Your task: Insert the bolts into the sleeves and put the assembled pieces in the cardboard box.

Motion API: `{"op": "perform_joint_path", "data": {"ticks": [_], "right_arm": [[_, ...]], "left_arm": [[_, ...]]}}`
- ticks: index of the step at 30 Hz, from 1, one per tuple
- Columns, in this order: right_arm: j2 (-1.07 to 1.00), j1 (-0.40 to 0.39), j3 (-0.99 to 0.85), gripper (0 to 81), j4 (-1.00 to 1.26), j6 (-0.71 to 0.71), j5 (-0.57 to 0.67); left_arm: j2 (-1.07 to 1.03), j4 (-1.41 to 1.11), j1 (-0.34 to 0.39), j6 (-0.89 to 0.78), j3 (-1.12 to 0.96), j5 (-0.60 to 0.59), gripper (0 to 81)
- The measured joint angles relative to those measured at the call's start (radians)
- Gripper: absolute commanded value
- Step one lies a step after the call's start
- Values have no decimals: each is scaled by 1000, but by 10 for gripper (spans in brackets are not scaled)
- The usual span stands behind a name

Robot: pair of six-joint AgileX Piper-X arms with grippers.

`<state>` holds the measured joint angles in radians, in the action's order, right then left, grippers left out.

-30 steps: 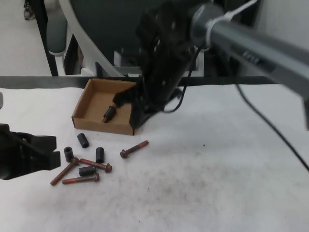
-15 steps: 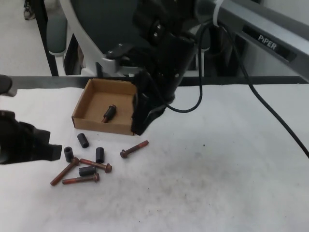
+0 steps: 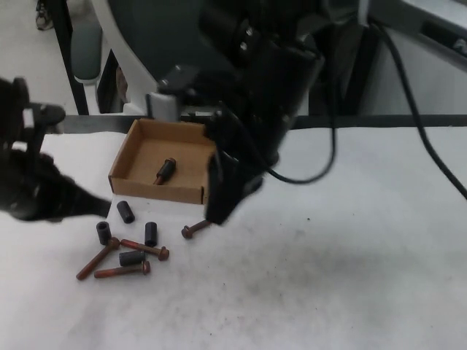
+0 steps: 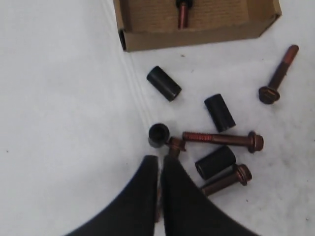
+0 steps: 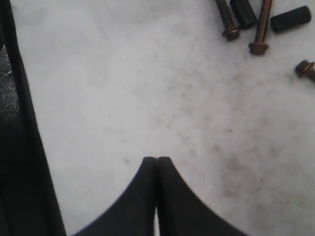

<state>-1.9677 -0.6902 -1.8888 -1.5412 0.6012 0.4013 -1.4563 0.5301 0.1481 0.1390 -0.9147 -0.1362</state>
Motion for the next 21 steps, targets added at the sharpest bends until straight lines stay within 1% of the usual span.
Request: {"op": "perform_joint_path", "data": {"ticks": [1, 5, 8, 14, 21], "right_arm": [[8, 1, 34, 2, -1, 4, 0], [28, 1, 158, 2, -3, 25, 0], [36, 1, 210, 2, -2, 37, 0], [42, 1, 272, 2, 4, 73, 0], [42, 3, 281, 2, 40, 78, 0]], "left_arm": [[-42, 2, 0, -3, -30, 0, 8], [-84, 15, 0, -12, -60, 0, 8], [-160, 52, 0, -28, -114, 0, 8], [-235, 69, 0, -27, -156, 0, 8], [-326, 72, 0, -49, -226, -31, 8]]}}
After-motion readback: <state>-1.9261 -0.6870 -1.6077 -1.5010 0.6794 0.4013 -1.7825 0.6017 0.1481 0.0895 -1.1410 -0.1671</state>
